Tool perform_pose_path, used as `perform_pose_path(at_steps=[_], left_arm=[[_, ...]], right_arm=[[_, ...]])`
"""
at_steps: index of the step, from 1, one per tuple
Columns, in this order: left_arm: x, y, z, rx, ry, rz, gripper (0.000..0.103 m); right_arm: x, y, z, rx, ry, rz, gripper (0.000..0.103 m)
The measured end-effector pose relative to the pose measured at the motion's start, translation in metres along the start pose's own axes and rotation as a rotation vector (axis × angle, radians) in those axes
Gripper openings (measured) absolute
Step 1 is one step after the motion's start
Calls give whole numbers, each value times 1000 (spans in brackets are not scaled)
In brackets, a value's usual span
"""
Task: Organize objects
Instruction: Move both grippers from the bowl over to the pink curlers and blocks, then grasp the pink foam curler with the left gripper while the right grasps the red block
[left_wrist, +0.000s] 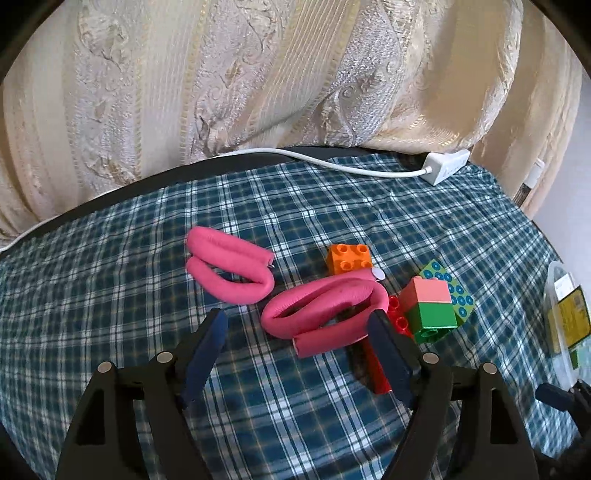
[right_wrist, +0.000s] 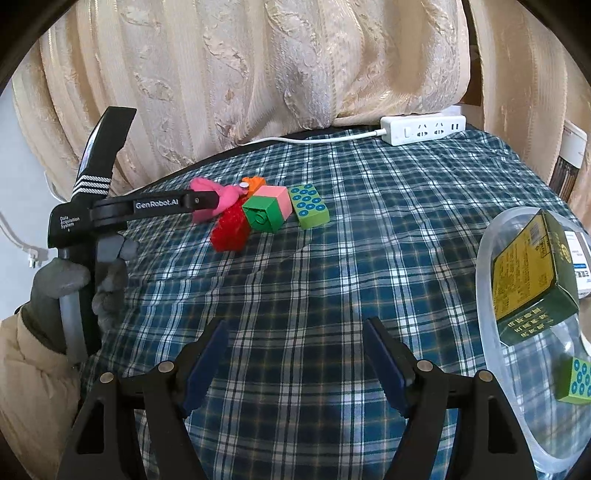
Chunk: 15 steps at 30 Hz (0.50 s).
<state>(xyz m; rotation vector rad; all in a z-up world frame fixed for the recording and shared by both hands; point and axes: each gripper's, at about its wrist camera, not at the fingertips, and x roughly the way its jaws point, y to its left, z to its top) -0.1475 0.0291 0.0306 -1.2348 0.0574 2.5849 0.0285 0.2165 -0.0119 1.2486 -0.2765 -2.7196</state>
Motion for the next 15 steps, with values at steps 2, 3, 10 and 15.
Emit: perform_pose_path(at_steps=[2,3,10,15], left_arm=[[2,4,1,-13,2,-17,83],[3,6,1,-22,3,-27,83],[-1,19,-3,-83,10,-73,83],[-12,28,-1,-103,-20,-66,83]], right_arm=[[0,1,0,-6,2,-2,78],[1,3,1,-12,3,-5,78],[14,24,21,-73,8,7,78],[35,47,35,-121,27,33,78]])
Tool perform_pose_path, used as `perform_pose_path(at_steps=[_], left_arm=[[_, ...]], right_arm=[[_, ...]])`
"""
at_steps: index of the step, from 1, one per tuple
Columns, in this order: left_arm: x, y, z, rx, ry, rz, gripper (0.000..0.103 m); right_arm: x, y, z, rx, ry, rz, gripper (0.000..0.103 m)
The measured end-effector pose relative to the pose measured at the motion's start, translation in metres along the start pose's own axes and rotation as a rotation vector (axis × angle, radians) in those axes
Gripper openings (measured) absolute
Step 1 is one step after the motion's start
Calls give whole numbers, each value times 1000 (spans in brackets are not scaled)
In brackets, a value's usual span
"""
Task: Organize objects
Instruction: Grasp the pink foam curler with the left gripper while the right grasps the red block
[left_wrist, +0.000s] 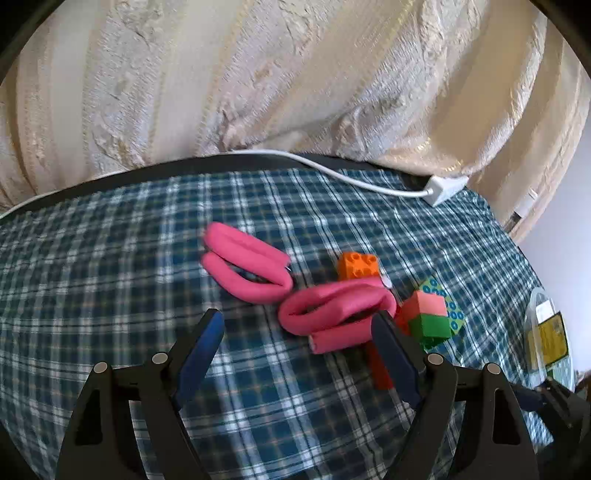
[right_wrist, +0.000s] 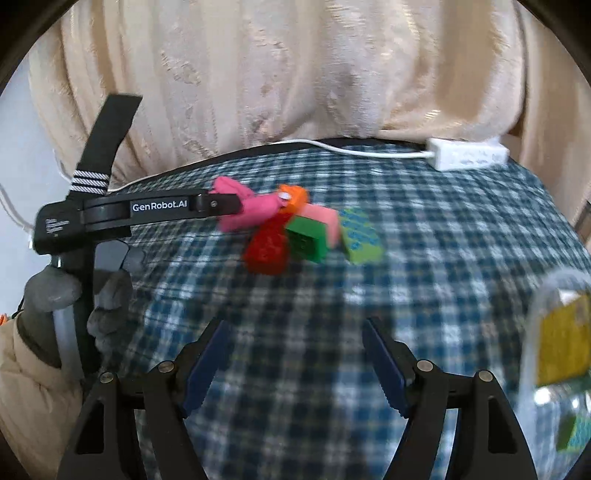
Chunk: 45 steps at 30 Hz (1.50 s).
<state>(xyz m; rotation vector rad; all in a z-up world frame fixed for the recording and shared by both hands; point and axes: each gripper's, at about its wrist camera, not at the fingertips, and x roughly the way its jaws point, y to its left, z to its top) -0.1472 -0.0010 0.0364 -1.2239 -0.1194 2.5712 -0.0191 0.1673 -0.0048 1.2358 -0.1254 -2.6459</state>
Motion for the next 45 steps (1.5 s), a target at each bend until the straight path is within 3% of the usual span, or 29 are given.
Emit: perform_pose_path(at_steps=[5,15,23,35,45], left_arm=[[-7,9,4,-14,-22,20,83],[-9,18,7,-38,-29,26,83],[-2,19,5,-38,-12,37,83],[-6,25,6,-52,-17,40,83],[-5,17,3,-52,22,48,83]], right_arm=[[26,17,19,-31,21,19,70],[68,17,45,-17,55,-31,57],[81,14,54,-12,46,-47,37],[60,46,23,-178,32,130,35],[31,45,-12,-164,50,106,34]])
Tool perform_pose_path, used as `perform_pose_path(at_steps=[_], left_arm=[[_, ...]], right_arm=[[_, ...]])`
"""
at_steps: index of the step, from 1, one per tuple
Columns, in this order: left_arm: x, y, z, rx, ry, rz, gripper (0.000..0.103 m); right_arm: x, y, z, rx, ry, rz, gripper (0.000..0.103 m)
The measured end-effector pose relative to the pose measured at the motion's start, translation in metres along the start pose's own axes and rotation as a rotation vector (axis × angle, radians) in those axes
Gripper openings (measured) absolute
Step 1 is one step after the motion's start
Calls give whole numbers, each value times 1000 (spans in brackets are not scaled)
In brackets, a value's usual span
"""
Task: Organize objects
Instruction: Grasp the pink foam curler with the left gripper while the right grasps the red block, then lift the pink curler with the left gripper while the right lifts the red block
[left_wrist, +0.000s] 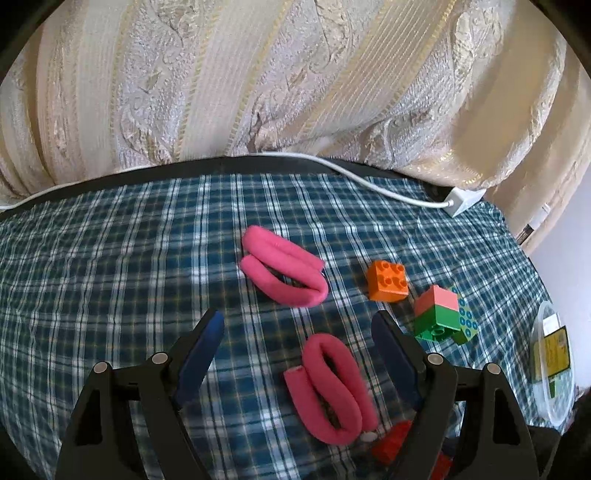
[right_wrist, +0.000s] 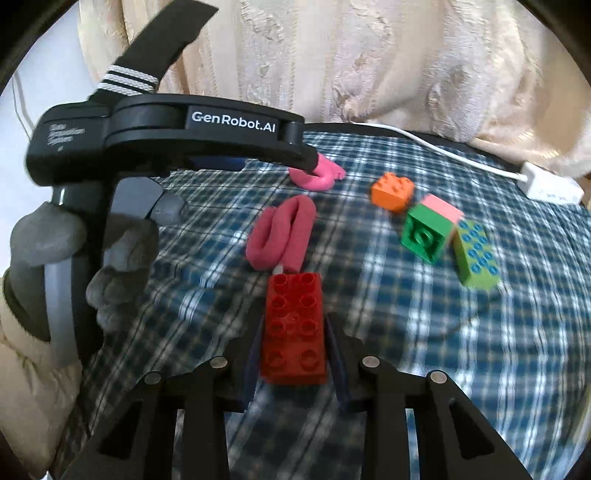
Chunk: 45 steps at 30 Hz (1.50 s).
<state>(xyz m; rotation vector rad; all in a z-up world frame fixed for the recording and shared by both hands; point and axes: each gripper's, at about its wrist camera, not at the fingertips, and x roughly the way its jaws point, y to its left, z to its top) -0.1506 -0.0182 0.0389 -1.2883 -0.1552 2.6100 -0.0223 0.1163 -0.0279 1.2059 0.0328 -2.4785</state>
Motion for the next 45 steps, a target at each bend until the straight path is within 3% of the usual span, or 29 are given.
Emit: perform_pose_path(at_steps=[7,14,29,32,36,45], left_arm=[[7,-20,-15,17,68,53,83],[6,-37,-29,36,85,112,83],[20,-24,-42,2,107,163,82],[20,-26,-42,13,98,166,75],[17,-28,-41,26,88,167,54],[7,-37,-43,44,67,145,53]], right_arm=[[-19,-8,-17,48,-34,-47,34],[-23,-20,-21,93,-50,-84,34],[-20,-30,-24,139,-51,-85,35],[-20,-30,-24,142,-52,-85,34],[-20,-30,-24,153,-52,-85,34],[-23,-32,-26,173,-62,-99,34]])
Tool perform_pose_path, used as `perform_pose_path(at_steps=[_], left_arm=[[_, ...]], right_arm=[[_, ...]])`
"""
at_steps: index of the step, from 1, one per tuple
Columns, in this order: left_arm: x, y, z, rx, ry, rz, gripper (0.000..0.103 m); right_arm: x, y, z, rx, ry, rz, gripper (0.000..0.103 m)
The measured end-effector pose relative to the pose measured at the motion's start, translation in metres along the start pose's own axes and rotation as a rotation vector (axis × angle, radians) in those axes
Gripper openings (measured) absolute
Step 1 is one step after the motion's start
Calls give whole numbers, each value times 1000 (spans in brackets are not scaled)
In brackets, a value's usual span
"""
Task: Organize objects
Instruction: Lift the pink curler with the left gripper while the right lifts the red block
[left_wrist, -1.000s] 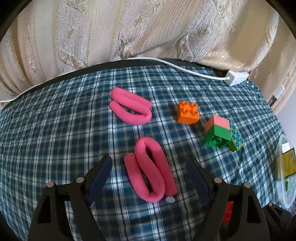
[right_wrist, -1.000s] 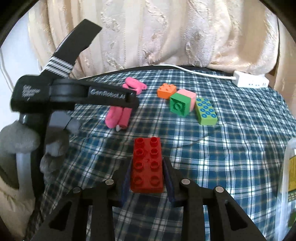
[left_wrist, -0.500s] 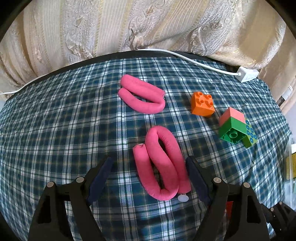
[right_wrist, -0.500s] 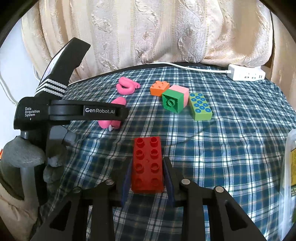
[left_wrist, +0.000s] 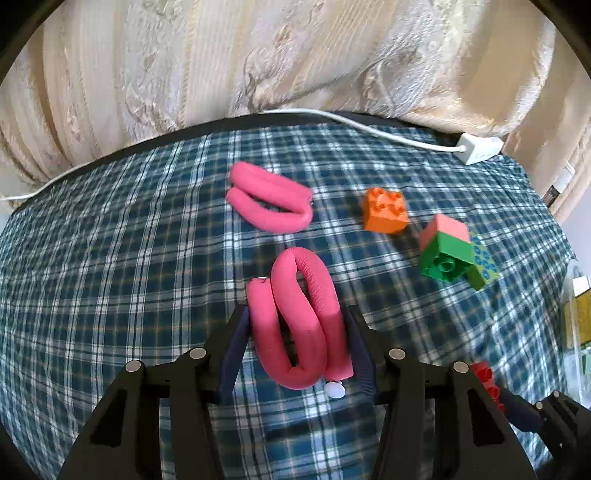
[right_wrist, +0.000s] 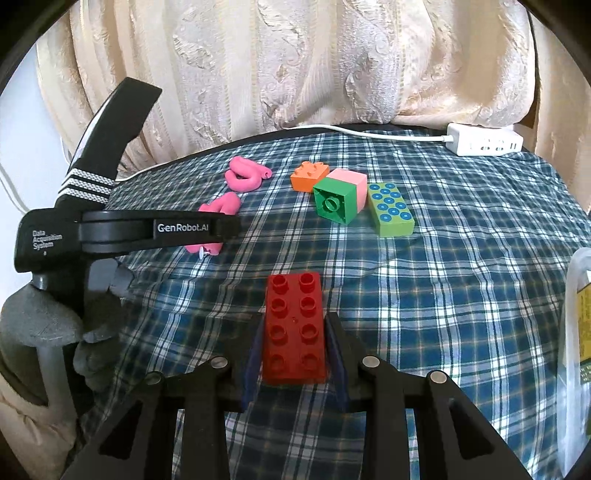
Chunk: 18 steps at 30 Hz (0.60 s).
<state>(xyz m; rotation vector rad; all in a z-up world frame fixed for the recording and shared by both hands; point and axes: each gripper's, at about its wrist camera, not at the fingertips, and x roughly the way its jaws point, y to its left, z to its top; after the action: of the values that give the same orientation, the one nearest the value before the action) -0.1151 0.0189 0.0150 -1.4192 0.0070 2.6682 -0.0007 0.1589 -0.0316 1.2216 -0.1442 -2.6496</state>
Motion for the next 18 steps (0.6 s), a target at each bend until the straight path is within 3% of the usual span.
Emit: perform_pose_path(at_steps=[18], left_arm=[[-33,-26,-2,70,-69,-47,53]], right_arm=[[-26,-8,-17,50,-7,-20,34]])
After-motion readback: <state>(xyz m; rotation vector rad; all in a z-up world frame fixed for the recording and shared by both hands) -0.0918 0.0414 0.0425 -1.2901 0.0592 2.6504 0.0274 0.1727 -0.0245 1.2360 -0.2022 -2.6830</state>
